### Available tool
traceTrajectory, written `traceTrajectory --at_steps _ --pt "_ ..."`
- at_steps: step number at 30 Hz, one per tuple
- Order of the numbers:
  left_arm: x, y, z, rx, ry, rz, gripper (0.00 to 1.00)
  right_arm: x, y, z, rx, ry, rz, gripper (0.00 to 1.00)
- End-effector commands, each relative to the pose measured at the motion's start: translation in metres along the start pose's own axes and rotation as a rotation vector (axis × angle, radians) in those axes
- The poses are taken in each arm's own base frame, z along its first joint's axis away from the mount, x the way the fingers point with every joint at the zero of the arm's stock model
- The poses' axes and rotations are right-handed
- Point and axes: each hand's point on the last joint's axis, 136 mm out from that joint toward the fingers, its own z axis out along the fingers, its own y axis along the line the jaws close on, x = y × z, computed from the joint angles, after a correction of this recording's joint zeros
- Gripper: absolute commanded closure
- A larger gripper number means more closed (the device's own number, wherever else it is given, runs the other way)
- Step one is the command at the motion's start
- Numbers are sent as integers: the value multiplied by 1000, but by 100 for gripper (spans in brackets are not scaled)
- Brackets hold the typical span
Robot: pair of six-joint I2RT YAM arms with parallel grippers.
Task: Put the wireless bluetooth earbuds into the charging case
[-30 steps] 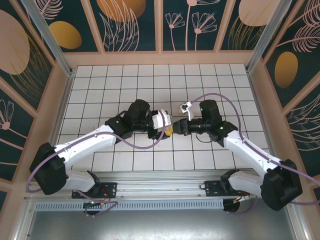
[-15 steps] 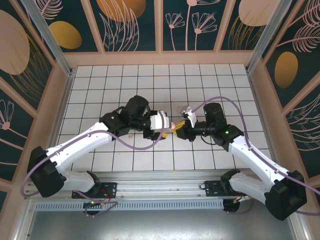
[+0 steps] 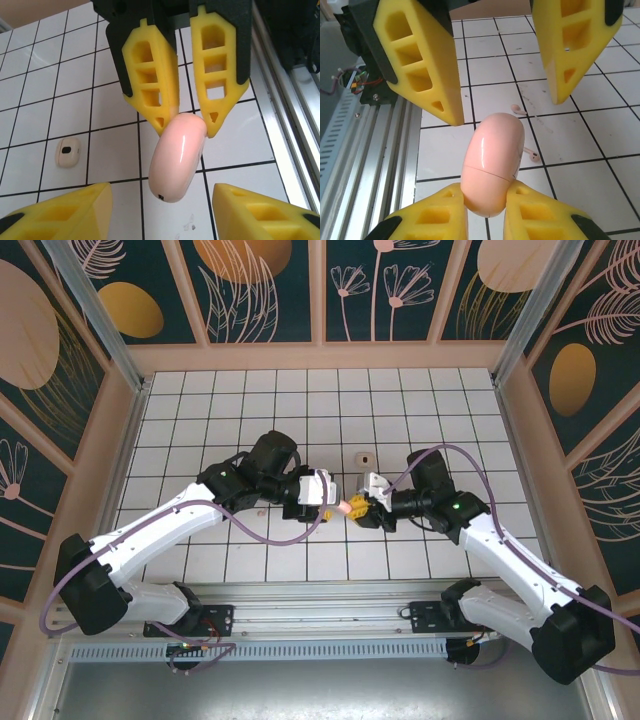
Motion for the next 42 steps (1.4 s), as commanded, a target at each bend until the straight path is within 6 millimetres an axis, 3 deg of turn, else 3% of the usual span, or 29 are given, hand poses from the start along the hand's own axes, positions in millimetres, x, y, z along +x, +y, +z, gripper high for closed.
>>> traceTrajectory --at_steps 1,8,20,24,31,42 --pt "-10 -8 -1 58 -35 25 48 -16 9 1 -49 -36 -101 81" --pt "-12 -12 2 85 -49 22 56 -22 9 8 -83 -40 -134 81" --pt "-12 -15 0 97 -53 8 84 -27 0 7 -48 -33 -197 79" --pt "-21 -12 -1 62 -114 -38 87 -34 -6 -5 27 -68 -206 68" --pt "-49 -2 -10 -43 -407 -136 87 -43 -6 -50 141 -321 -162 51" --pt "-81 5 -31 -48 -724 -221 88 -49 5 -65 152 -474 -143 40"
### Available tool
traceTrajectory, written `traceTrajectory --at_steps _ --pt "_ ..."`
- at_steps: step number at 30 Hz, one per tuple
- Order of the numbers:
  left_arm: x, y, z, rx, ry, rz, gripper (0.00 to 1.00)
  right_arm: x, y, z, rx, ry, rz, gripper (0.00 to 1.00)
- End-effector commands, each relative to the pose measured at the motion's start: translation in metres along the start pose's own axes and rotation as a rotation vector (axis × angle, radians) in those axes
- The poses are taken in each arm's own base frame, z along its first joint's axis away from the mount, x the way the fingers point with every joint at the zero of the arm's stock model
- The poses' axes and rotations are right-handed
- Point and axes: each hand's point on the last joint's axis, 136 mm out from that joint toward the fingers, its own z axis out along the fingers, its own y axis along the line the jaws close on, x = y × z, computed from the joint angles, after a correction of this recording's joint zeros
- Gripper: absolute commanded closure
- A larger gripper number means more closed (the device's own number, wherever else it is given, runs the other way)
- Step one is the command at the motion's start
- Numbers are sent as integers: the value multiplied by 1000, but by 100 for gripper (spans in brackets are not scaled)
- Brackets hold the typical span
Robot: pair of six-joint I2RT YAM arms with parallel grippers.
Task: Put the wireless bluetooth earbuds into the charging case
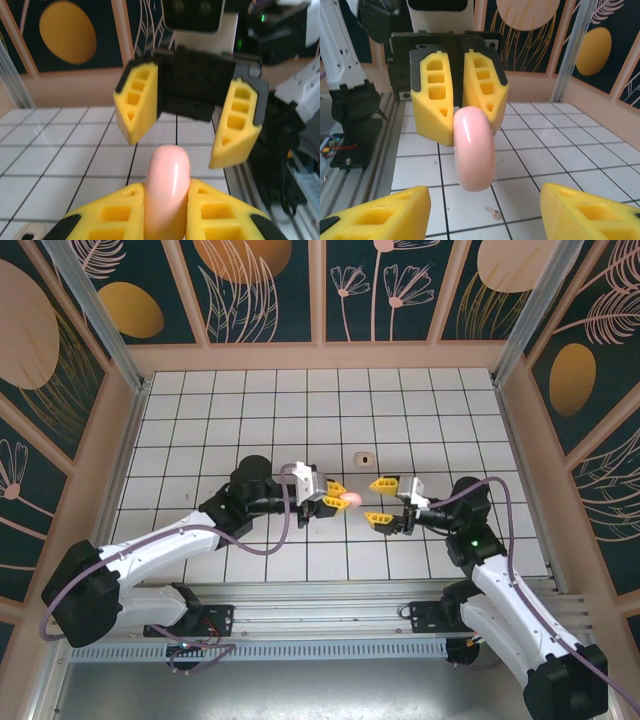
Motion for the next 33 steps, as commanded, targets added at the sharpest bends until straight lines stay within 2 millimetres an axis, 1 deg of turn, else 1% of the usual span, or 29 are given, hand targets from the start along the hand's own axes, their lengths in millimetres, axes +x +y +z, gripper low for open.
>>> traceTrajectory --at_steps 1,7,10,14,20,24,28,31,33 --pt "-39 -4 -5 34 -174 4 87 -25 7 -3 -46 -101 -32 39" --pt "-45 -8 -5 67 -210 -9 87 -37 13 0 -119 -145 -16 40" --pt "-45 -10 -3 85 -212 -8 87 -41 16 3 -161 -149 -11 42" --pt "-44 -12 -3 98 -210 -6 87 -45 20 8 -206 -144 -7 47" --pt "-42 -13 -2 107 -193 -3 87 -53 21 11 -210 -163 -35 57" --pt "-43 -14 -1 116 -191 1 87 -57 19 14 -203 -170 -42 59" --pt "-44 -14 0 128 -188 0 87 -57 15 17 -189 -170 -45 68" --pt "-44 -14 0 125 -183 1 87 -57 14 18 -182 -170 -53 78" --pt "-42 -13 1 119 -168 2 85 -56 15 18 -185 -161 -59 83"
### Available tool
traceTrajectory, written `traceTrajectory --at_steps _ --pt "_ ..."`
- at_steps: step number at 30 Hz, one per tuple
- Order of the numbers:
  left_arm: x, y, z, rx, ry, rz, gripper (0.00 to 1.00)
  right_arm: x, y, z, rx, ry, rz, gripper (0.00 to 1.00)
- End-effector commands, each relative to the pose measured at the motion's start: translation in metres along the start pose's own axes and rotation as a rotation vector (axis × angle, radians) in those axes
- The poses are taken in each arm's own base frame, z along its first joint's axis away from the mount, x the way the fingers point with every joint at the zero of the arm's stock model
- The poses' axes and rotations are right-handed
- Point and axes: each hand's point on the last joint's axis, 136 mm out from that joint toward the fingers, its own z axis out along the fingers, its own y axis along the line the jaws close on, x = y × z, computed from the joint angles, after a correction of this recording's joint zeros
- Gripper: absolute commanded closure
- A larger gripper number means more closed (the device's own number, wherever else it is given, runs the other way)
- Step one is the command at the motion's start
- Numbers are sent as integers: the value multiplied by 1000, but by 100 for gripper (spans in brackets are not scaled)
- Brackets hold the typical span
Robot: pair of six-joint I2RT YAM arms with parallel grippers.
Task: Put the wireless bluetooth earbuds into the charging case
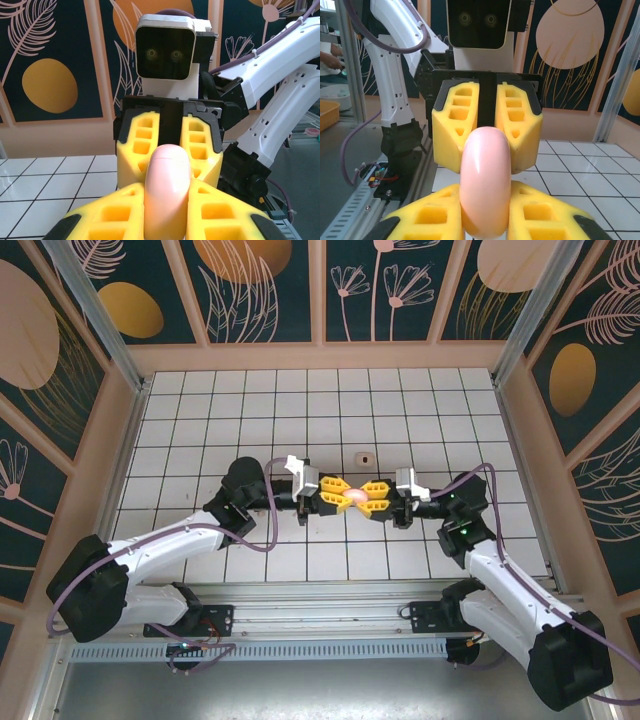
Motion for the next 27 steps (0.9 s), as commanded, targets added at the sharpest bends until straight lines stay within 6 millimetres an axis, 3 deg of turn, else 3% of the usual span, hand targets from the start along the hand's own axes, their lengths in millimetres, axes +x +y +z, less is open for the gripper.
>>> traceTrajectory --at_steps 1,6,10,13,16,27 --pt "-4 1 3 9 9 24 82 -15 1 3 -15 -7 -80 84" --pt "5 5 -1 -28 104 78 61 11 -1 0 -4 163 -56 84" --pt "21 13 -8 -71 267 173 52 36 -9 -8 31 351 -69 84" --pt "43 20 -18 -98 409 233 51 52 -15 -11 45 441 -69 84" --pt "61 25 -25 -108 511 263 50 55 -16 -8 23 467 -79 83" --pt "77 21 -26 -60 569 245 50 56 -6 14 -71 446 -100 82"
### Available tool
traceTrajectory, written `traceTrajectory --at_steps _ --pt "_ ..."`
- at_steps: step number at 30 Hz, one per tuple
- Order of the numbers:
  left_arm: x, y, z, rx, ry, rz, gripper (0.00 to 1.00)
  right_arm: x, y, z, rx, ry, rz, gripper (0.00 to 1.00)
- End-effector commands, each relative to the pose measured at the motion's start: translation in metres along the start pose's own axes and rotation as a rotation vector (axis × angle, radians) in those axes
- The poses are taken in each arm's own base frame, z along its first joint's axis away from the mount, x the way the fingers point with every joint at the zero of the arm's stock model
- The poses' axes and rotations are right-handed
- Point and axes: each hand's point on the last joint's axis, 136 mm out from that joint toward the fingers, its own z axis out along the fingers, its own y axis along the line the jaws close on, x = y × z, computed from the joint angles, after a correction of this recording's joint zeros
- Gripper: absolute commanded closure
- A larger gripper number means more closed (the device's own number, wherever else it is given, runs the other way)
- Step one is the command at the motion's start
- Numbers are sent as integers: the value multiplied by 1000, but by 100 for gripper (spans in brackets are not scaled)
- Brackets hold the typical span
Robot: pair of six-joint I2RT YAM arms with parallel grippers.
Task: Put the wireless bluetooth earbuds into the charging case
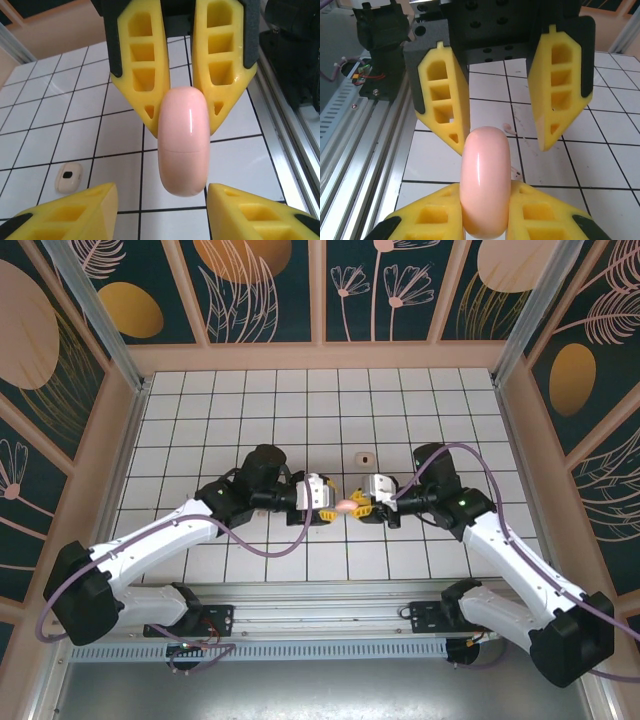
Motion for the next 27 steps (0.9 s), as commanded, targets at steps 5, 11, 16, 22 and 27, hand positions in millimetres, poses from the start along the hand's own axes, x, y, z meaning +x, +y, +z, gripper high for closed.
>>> traceTrajectory --at_steps 5,11,16,22,27 --pt "-8 -3 2 49 -9 20 53 -14 -2 6 -23 -27 -58 82" --pt "-6 -5 5 70 -12 -6 56 -13 -5 9 -23 -18 -59 82" --pt "-11 -7 4 79 -35 -2 55 -10 -10 10 -1 0 -57 82" --pt "-11 -8 6 89 -37 -15 69 -12 -14 11 13 -5 -60 82" --pt "-12 -7 4 82 -39 -19 75 -9 -15 11 20 2 -48 82"
